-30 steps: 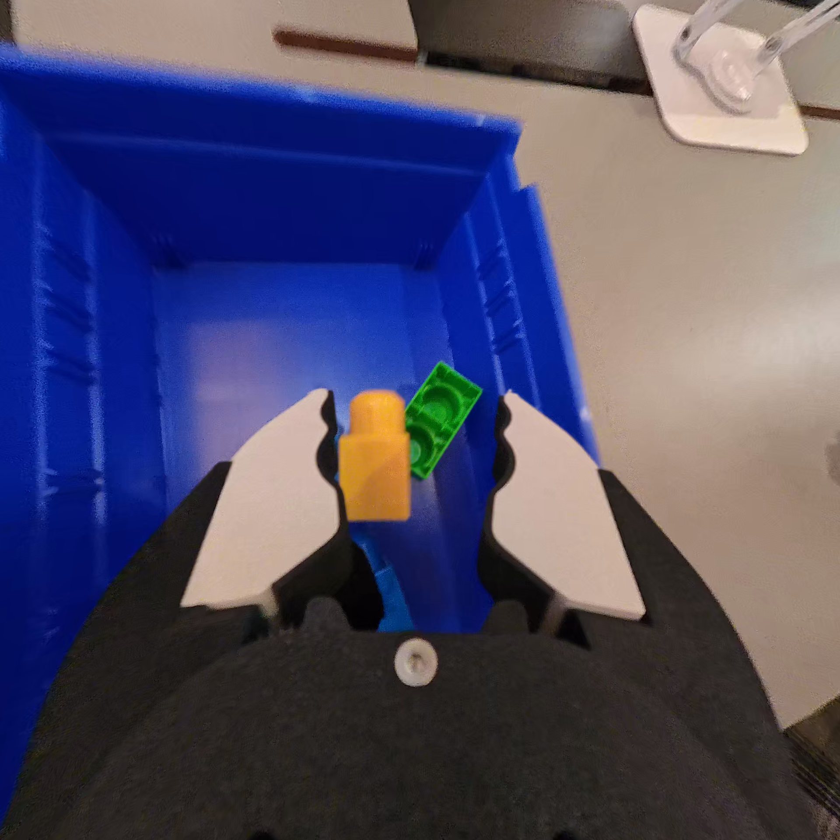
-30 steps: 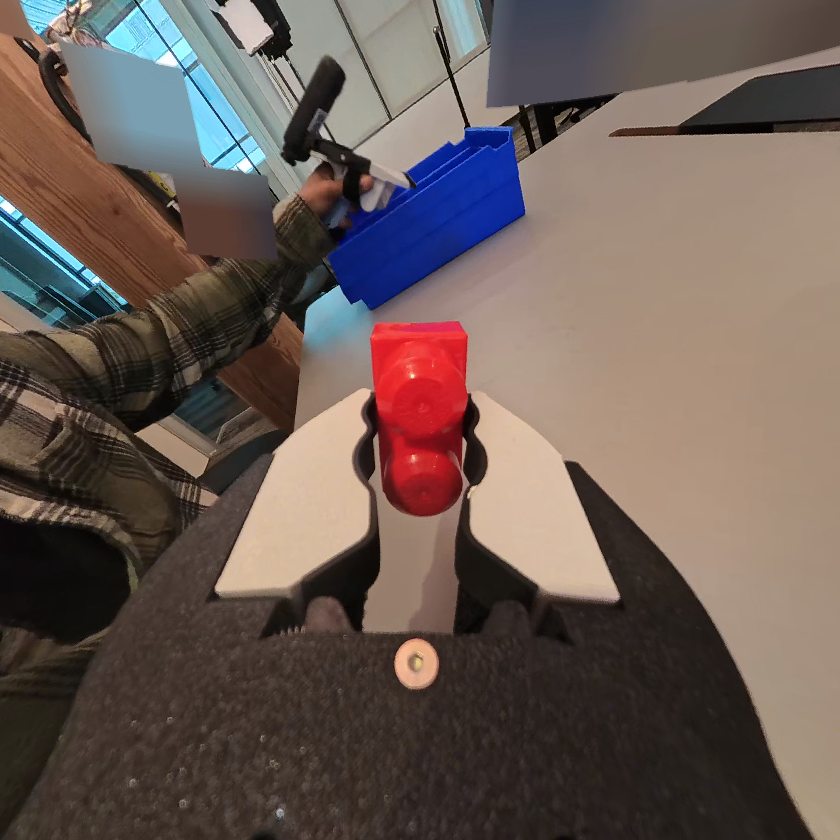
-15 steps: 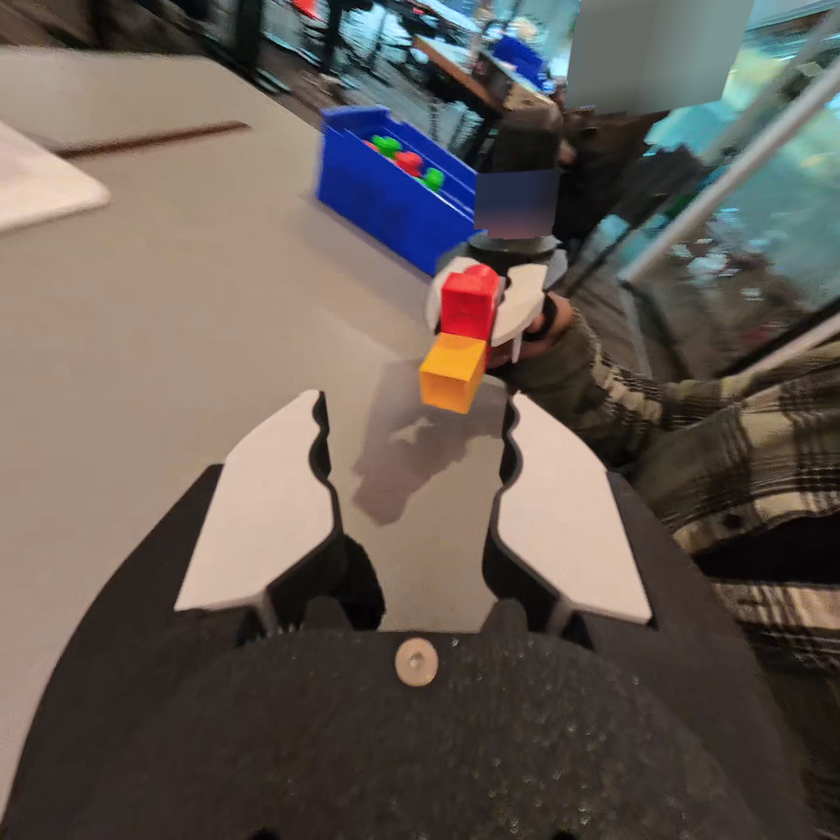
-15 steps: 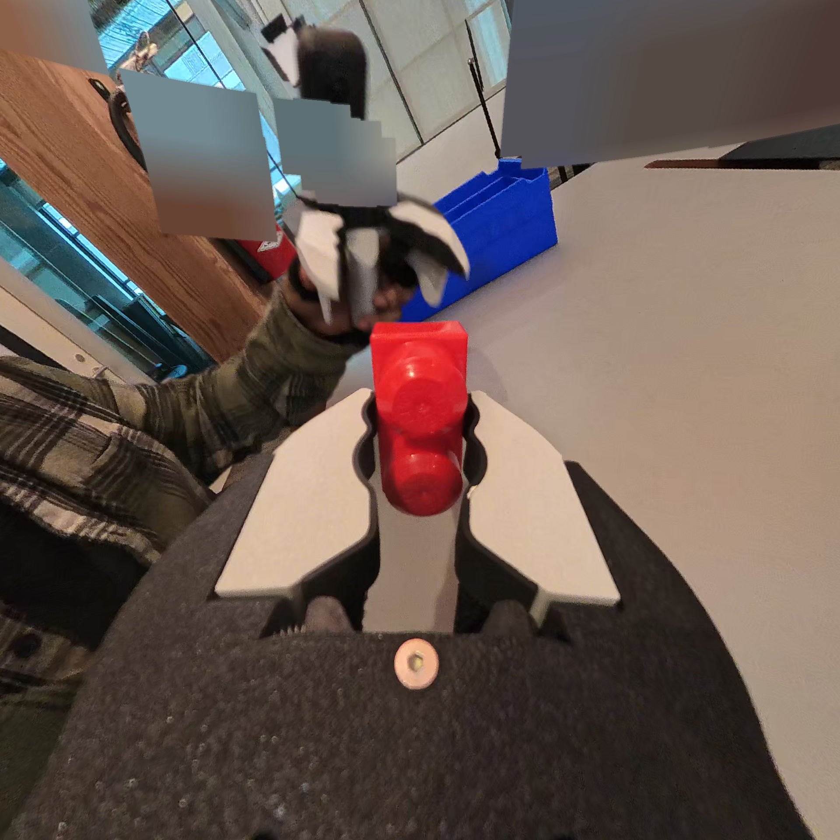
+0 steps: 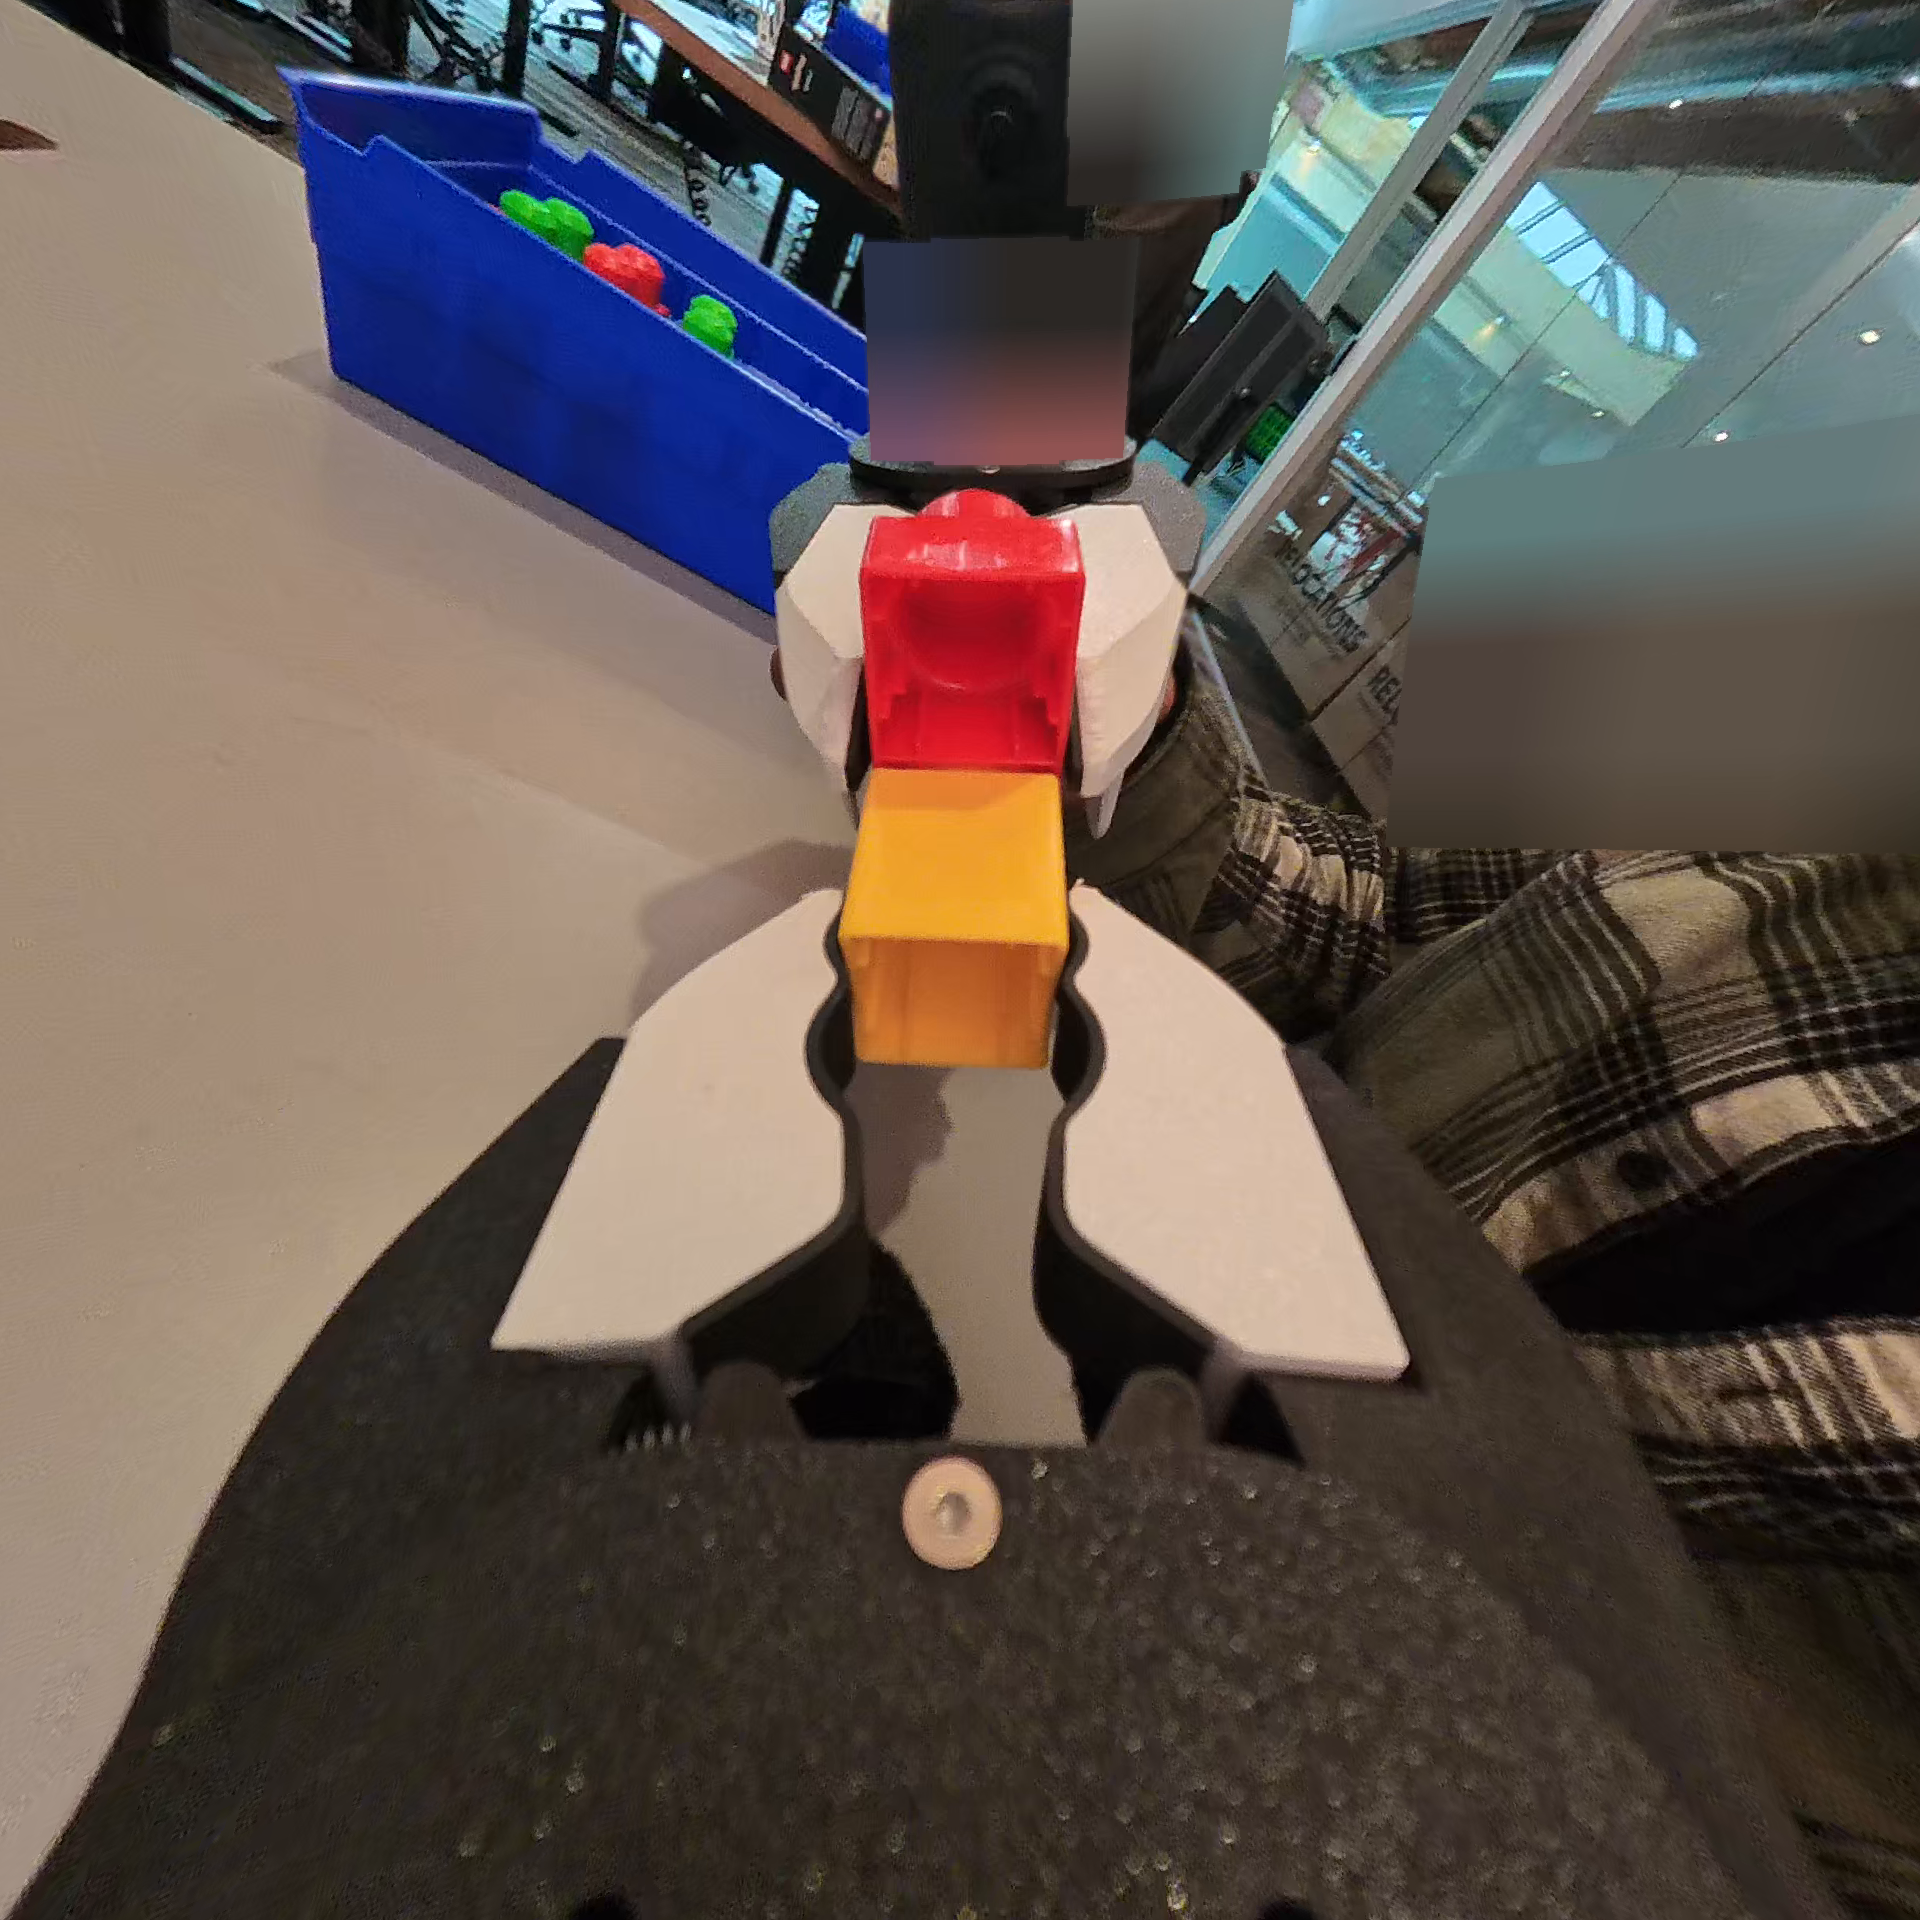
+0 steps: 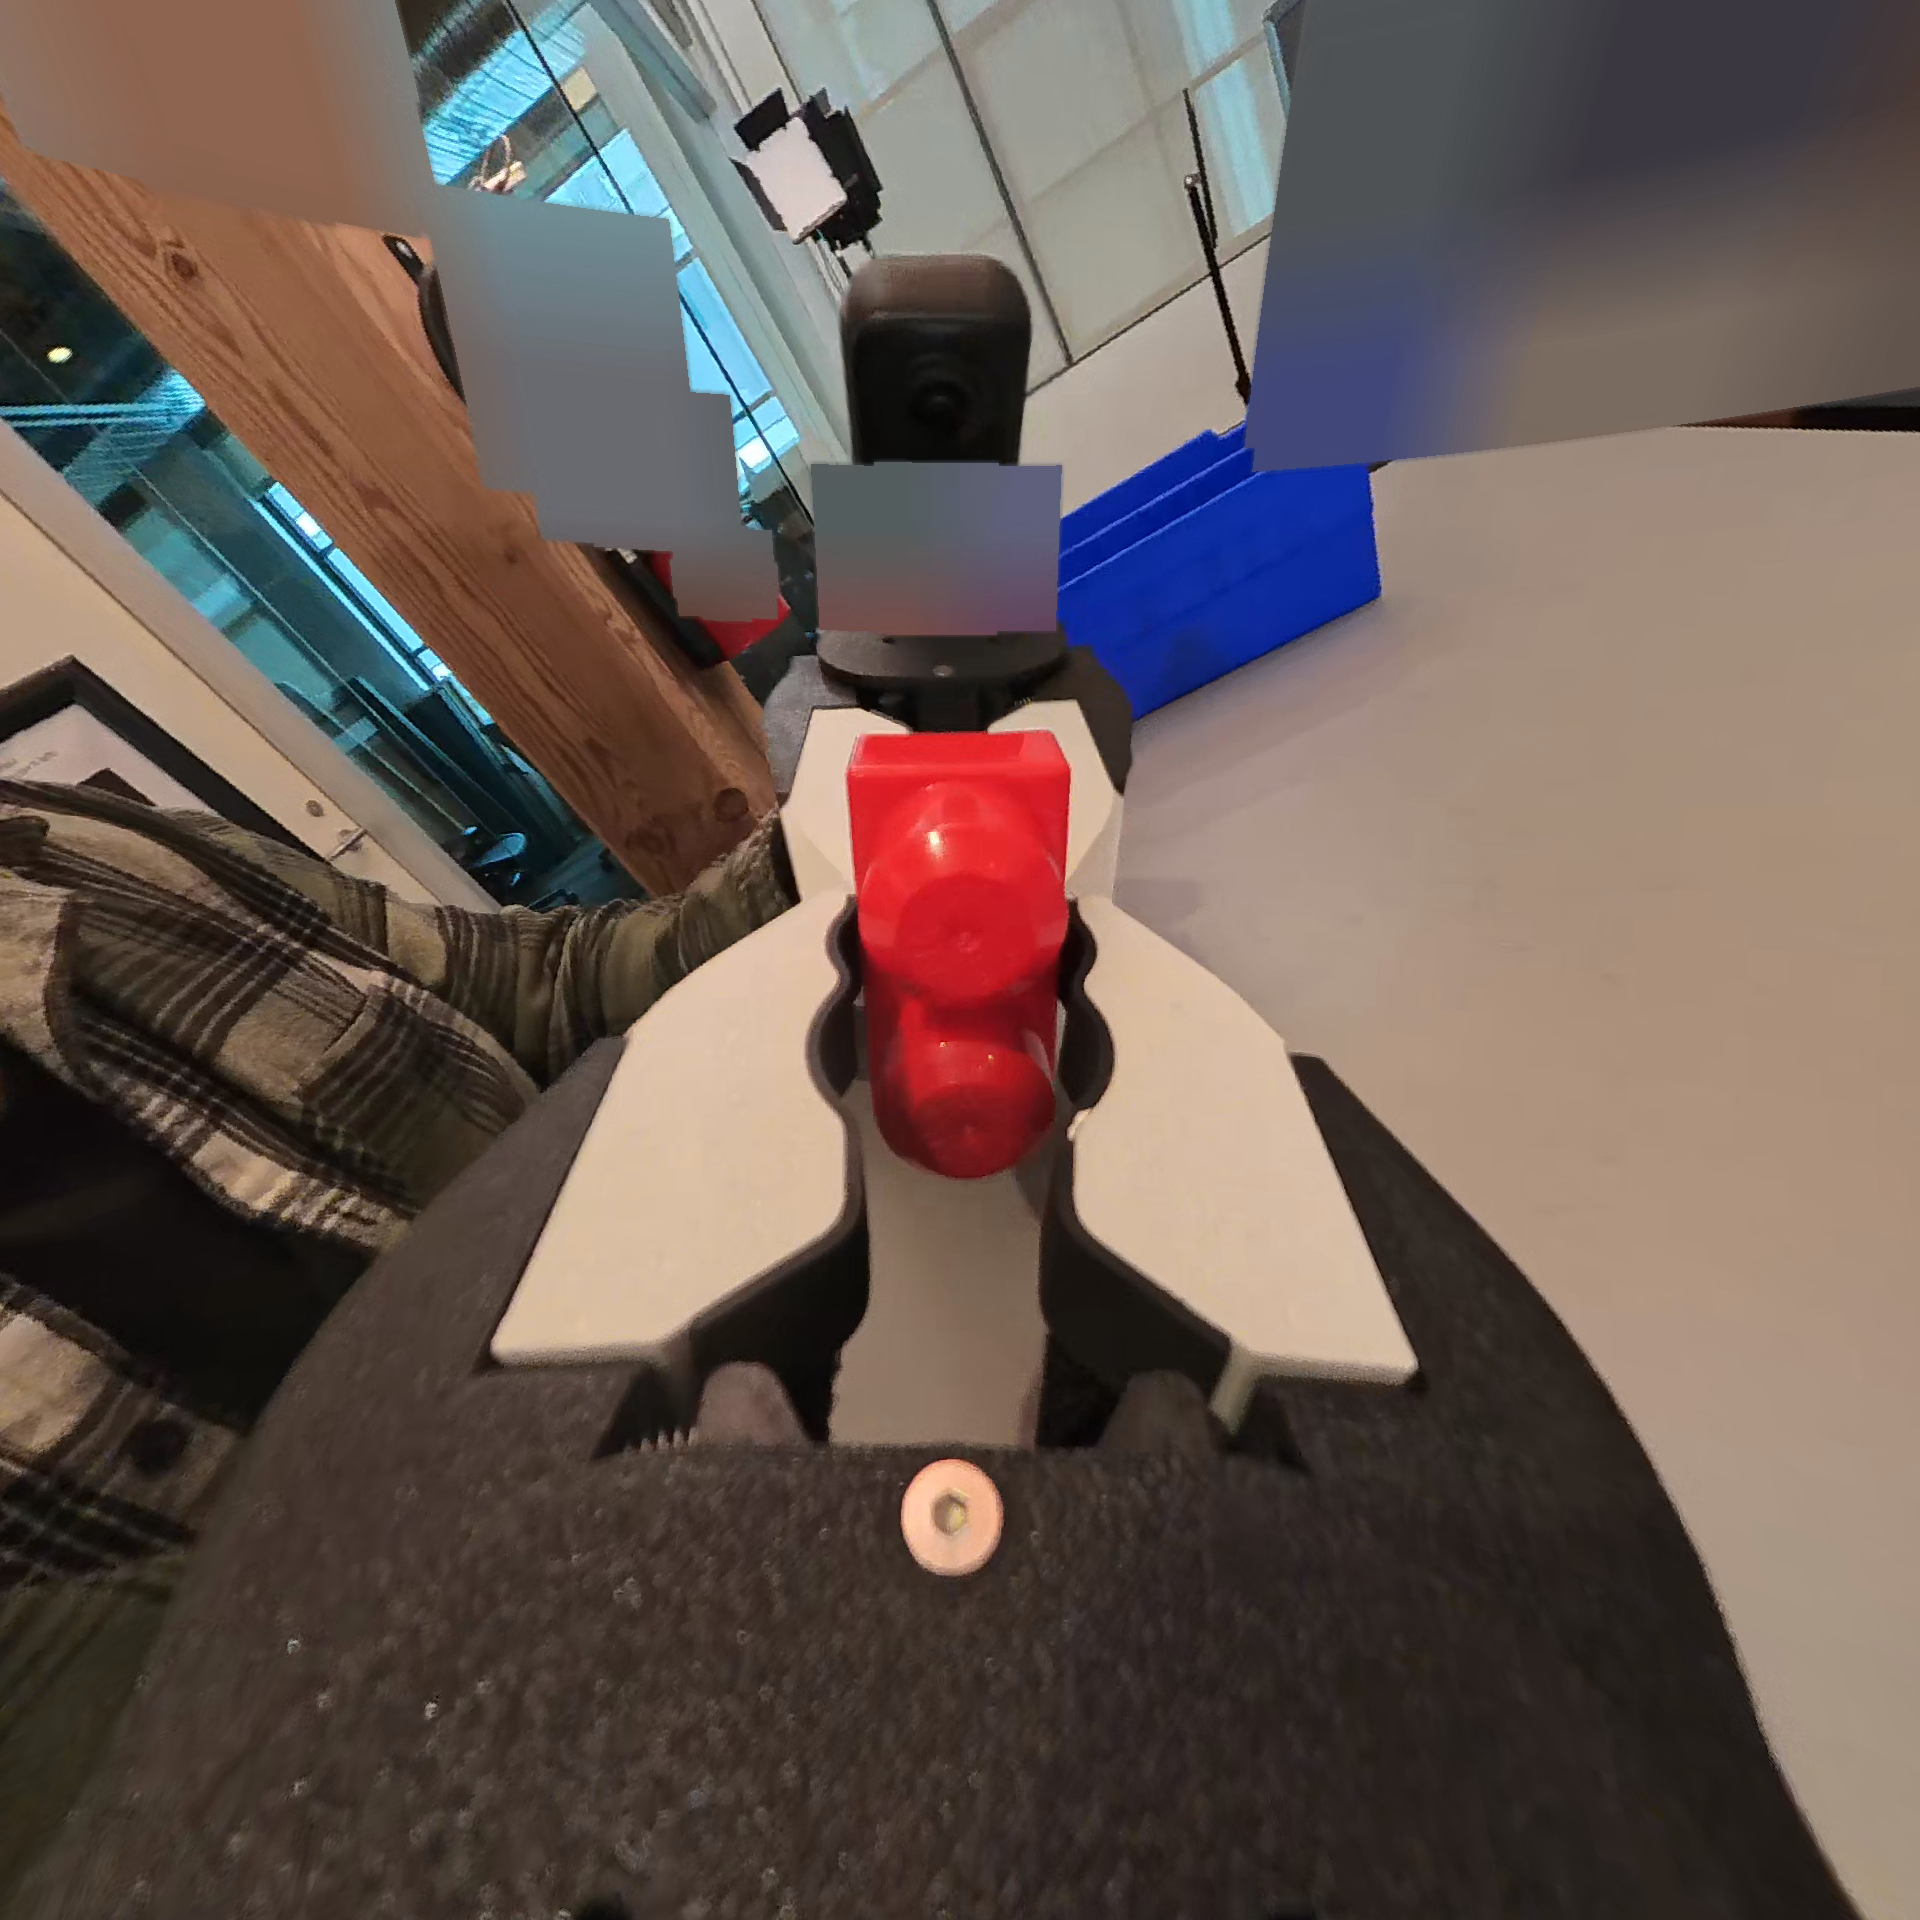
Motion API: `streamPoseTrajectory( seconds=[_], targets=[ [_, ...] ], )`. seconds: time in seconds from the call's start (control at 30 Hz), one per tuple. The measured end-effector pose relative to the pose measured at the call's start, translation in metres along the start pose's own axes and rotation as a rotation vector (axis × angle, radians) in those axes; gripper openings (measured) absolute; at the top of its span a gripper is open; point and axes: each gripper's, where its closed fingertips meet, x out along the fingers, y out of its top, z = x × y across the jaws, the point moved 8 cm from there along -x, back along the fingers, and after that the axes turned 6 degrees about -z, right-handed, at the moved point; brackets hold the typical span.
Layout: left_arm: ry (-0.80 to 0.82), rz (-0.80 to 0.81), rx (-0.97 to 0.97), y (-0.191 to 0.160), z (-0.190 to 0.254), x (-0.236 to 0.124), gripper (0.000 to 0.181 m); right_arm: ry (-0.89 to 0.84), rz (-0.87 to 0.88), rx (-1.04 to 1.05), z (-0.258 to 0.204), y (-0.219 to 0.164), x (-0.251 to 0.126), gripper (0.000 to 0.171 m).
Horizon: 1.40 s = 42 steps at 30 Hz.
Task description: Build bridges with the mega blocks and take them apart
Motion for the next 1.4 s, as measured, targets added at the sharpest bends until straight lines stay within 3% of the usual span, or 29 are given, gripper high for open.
streamPoseTrajectory(
  seconds=[0.13, 0.23, 0.3, 0.43, 0.53, 0.6, 0.73, 0.93, 1.1, 1.2, 1.27, 1.4],
  targets=[
    [0.155, -0.012, 0.037, 0.000, 0.010, -0.019, 0.034, -0.026, 0.008, -0.025, 0.000, 0.004, -0.004, 0.035],
    [0.268, 0.053, 0.010, -0.002, 0.015, -0.074, 0.035, -0.065, 0.049, -0.017, 0.005, 0.008, -0.021, 0.035],
    [0.449, 0.064, -0.007, -0.004, 0.018, -0.128, 0.035, -0.074, 0.036, -0.018, 0.005, 0.009, -0.024, 0.035],
    [1.090, -0.085, -0.148, -0.026, 0.024, -0.286, 0.036, -0.098, -0.031, -0.043, 0.000, 0.004, -0.019, 0.035],
    [1.143, -0.095, -0.408, -0.054, 0.023, -0.369, 0.036, -0.086, -0.054, -0.035, 0.002, 0.001, -0.013, 0.035],
    [1.141, -0.169, -0.554, -0.079, 0.011, -0.392, 0.036, -0.079, -0.069, -0.035, 0.004, 0.000, -0.005, 0.035],
    [1.182, -0.311, -0.699, -0.122, -0.011, -0.405, 0.037, -0.078, -0.121, -0.035, 0.005, 0.001, 0.011, 0.035],
    [1.116, -0.270, -0.723, -0.146, -0.029, -0.402, 0.039, -0.088, -0.240, -0.077, 0.007, 0.025, 0.041, 0.035],
    [1.136, -0.172, -0.680, -0.149, -0.018, -0.406, 0.070, -0.066, -0.316, -0.154, 0.013, 0.056, 0.084, 0.035],
    [1.150, -0.043, -0.595, -0.141, 0.007, -0.405, 0.084, -0.038, -0.331, -0.172, 0.017, 0.066, 0.106, 0.035],
    [1.097, 0.076, -0.472, -0.122, 0.029, -0.392, 0.083, -0.023, -0.338, -0.181, 0.016, 0.069, 0.116, 0.035],
    [0.830, 0.218, -0.177, -0.058, 0.066, -0.323, 0.068, -0.004, -0.355, -0.193, 0.012, 0.069, 0.126, 0.035]
  ],
)
